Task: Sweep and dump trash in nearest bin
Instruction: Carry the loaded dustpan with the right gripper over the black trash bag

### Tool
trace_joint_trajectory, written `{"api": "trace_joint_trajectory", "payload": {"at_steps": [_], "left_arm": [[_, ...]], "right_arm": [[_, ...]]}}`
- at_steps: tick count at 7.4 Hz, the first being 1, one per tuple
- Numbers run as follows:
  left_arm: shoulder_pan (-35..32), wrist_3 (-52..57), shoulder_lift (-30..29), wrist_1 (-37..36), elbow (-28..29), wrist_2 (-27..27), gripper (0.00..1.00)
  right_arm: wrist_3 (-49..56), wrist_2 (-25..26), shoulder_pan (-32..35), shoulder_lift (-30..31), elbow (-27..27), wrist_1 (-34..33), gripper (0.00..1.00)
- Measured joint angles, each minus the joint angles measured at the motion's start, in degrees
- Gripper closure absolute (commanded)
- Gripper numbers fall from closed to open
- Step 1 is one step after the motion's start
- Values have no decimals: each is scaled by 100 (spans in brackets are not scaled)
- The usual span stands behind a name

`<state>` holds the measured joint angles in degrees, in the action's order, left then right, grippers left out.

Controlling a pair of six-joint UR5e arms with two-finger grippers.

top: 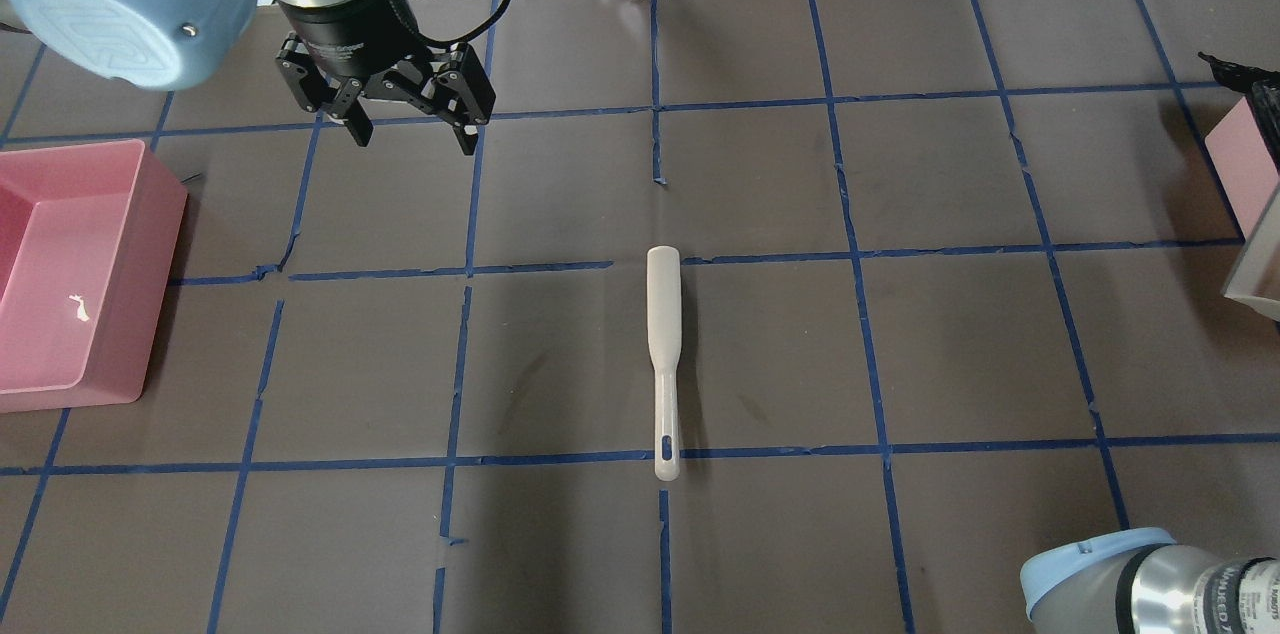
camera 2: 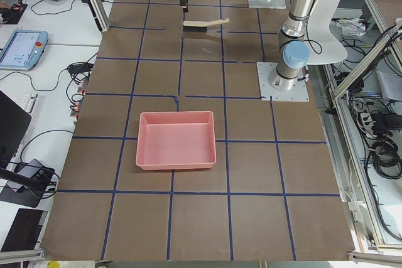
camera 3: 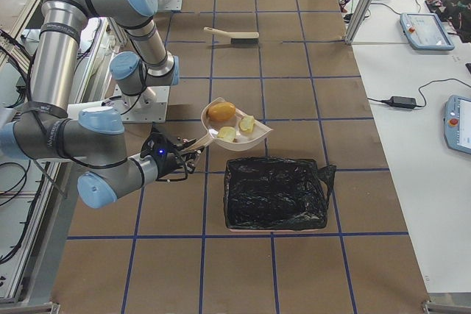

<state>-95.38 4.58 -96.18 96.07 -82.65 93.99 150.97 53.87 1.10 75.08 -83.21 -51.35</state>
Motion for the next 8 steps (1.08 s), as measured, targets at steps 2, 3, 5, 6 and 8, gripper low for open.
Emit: {"api": "trace_joint_trajectory", "payload": {"at_steps": [2,3,5,6,8], "left_arm": [[-13,155,34,92,28,135,0],[-21,174,36,100,30,148,0],[-36,182,38,105,18,152,0],[-39,183,38,105,17,149,0],[-44,186,29,112,28,152,0]], "right_arm": [[165,15,-459,-22,15,183,100],[185,16,-624,-24,33,208,100],[188,-41,-878,-34,122,214,100],[161,-100,-977,-55,196,197,100],[41,-289,-1105,-225,433,154,100]]}}
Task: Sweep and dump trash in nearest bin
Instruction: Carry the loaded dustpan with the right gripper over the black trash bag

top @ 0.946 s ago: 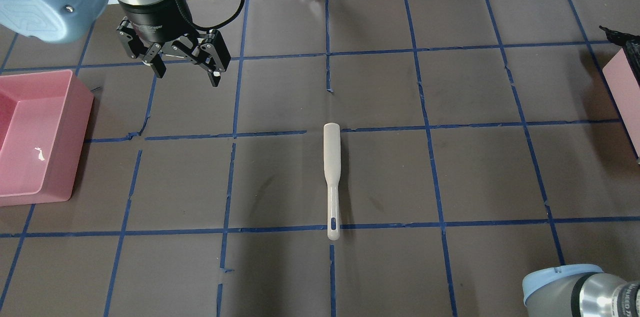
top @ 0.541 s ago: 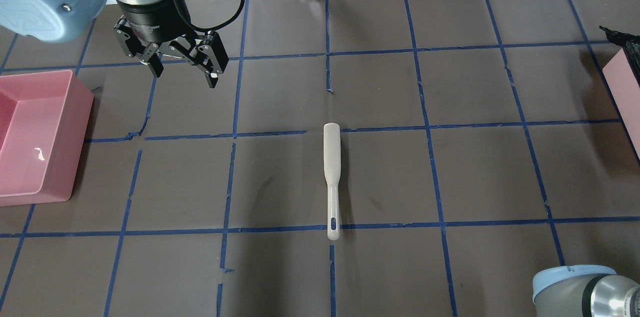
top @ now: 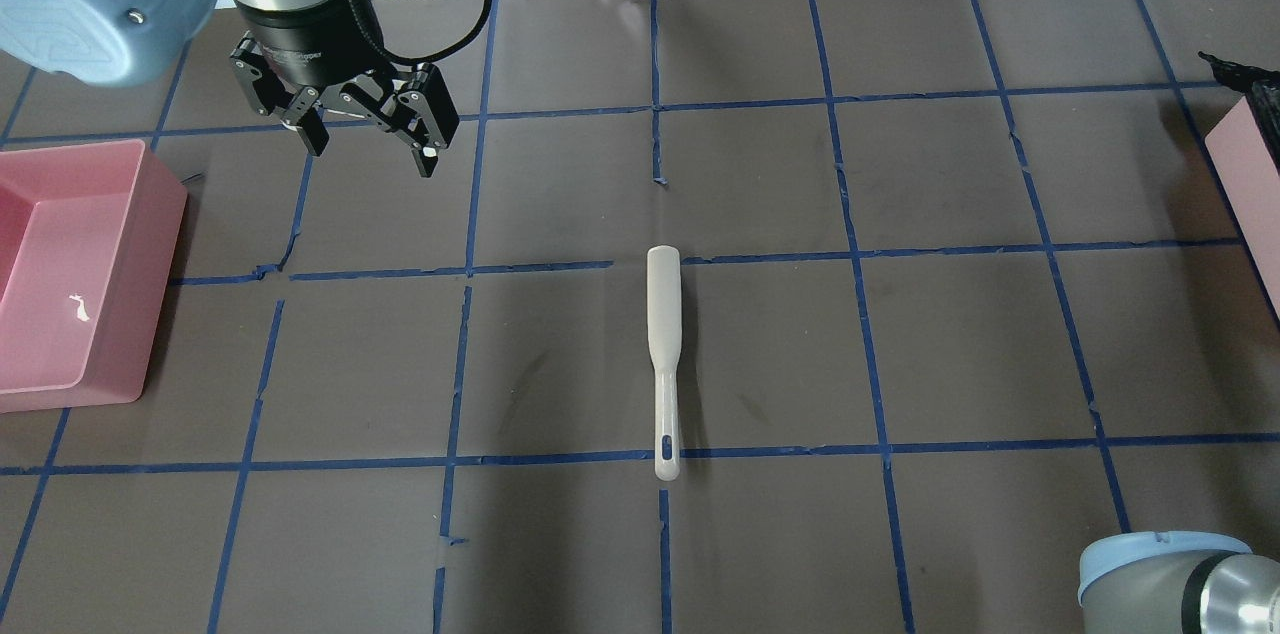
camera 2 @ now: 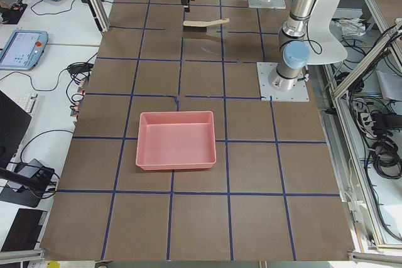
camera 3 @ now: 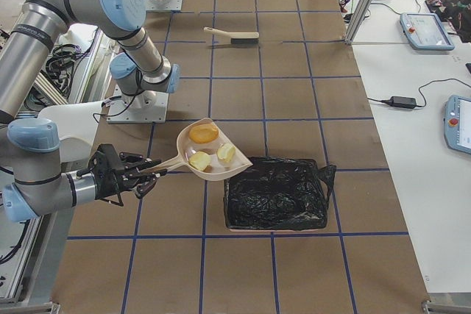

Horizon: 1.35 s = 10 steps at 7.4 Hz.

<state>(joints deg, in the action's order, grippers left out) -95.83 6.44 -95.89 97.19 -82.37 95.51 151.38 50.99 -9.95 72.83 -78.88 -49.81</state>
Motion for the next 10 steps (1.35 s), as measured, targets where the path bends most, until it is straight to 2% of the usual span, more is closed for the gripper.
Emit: {"api": "trace_joint_trajectory", "payload": {"at_steps": [2,4,10], "left_arm": [[-4,5,-22,22,8,3,0],[-6,7,-21,28,10,3,0],[-6,7,-18,27,13,-3,0]], "right_arm": [[-164,-154,-46,-341,188,-92,100],[-607,-336,-60,-513,338,-462,100],[-1928,-454,153,-435,660,-1202,100]]}}
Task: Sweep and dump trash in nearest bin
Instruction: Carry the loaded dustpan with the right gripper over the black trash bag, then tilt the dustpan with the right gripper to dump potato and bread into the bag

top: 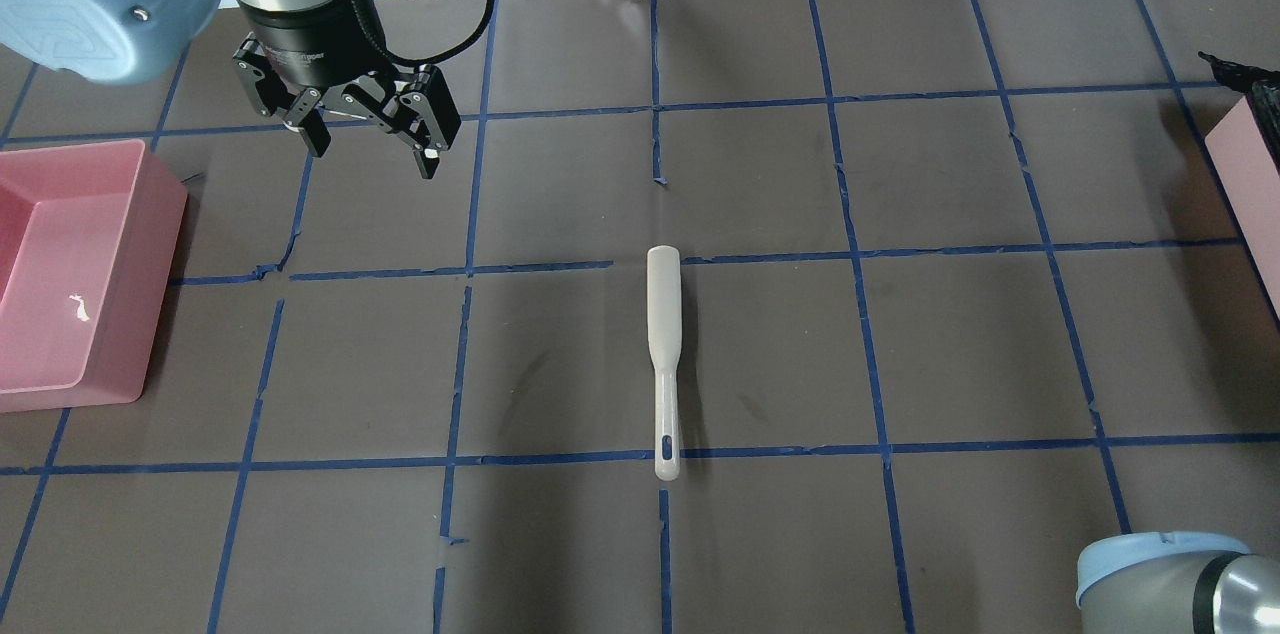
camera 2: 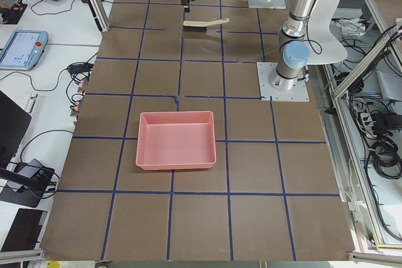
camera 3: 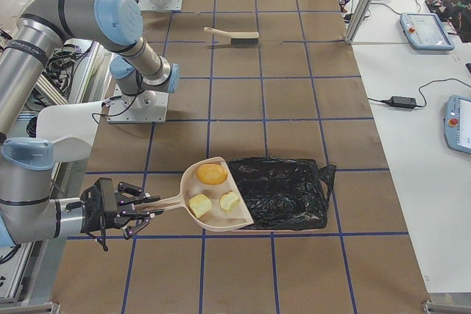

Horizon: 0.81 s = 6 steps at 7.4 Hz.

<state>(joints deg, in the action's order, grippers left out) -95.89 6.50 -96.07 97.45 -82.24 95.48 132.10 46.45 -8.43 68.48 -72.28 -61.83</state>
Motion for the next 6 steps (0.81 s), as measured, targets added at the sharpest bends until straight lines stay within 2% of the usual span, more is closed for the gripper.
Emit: {"api": "trace_joint_trajectory", "payload": {"at_steps": [2,6], "left_arm": [[0,0,0,-6,4,3,0],[-2,0,-8,-7,7,0,0]], "right_arm": [[-302,29,193,97,128,-105,100],[-965,85,520,223,179,-821,100]]}}
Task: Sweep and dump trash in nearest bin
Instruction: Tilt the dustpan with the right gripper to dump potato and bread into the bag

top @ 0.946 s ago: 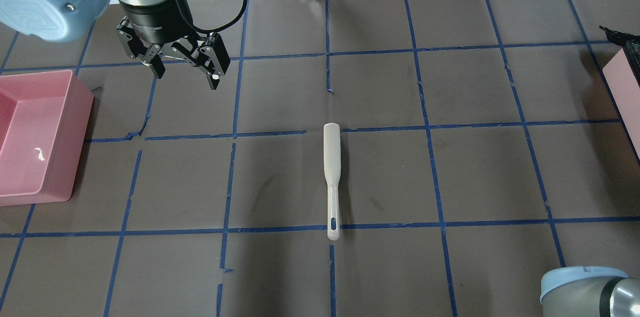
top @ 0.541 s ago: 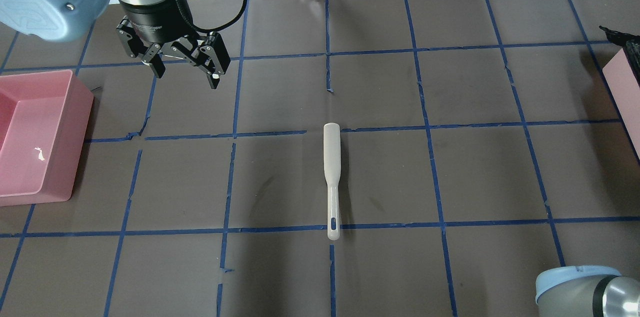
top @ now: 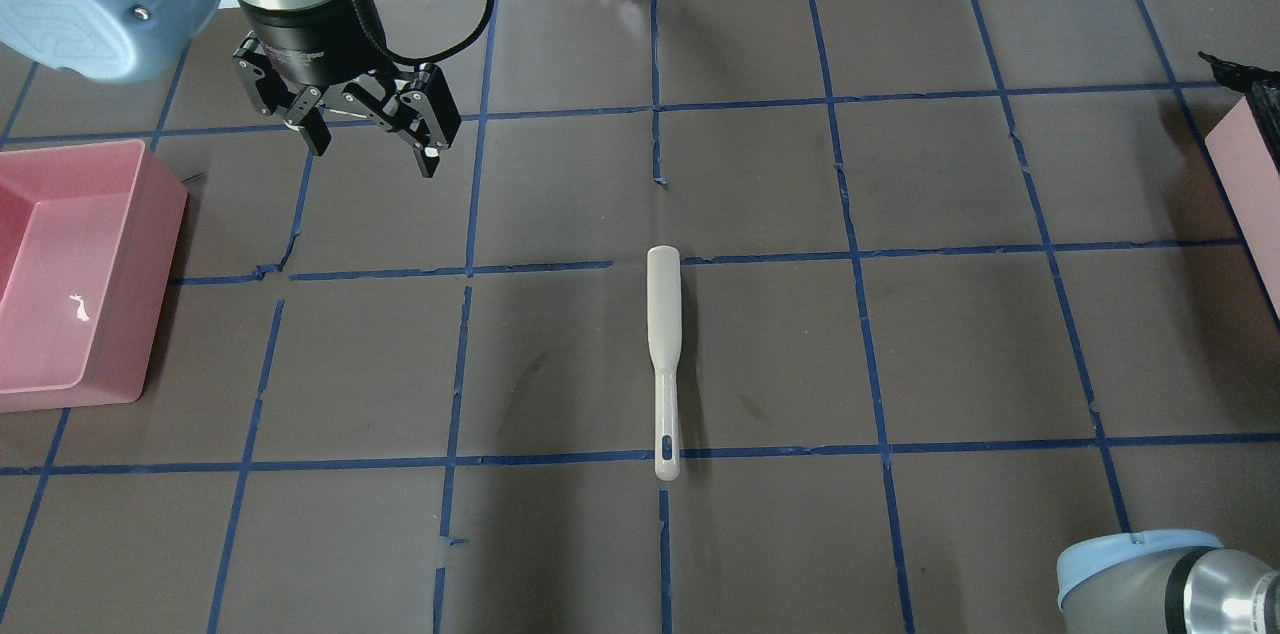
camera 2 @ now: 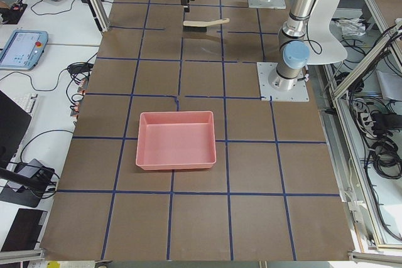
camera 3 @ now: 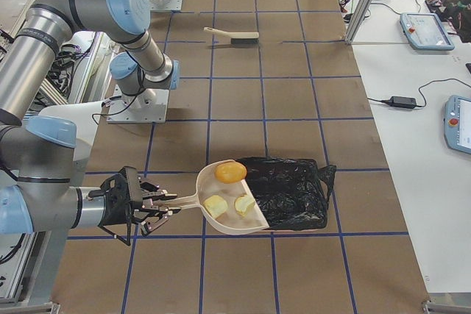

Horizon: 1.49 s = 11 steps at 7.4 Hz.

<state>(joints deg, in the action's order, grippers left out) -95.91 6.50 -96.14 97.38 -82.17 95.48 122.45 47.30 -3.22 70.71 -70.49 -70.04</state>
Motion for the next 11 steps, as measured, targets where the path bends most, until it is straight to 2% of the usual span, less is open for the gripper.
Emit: {"api": "trace_joint_trajectory", "payload": {"at_steps": [5,8,11], "left_arm": [[2,-2,-1,0,0,-5,0],[2,-8,1,0,-1,-12,0],[2,-5,7,0,-1,-12,0]], "right_arm": [[-704,404,421,45,3,-670,100],[-968,816,576,352,-2,-785,100],[-1016,1216,662,413,-3,-863,100]]}}
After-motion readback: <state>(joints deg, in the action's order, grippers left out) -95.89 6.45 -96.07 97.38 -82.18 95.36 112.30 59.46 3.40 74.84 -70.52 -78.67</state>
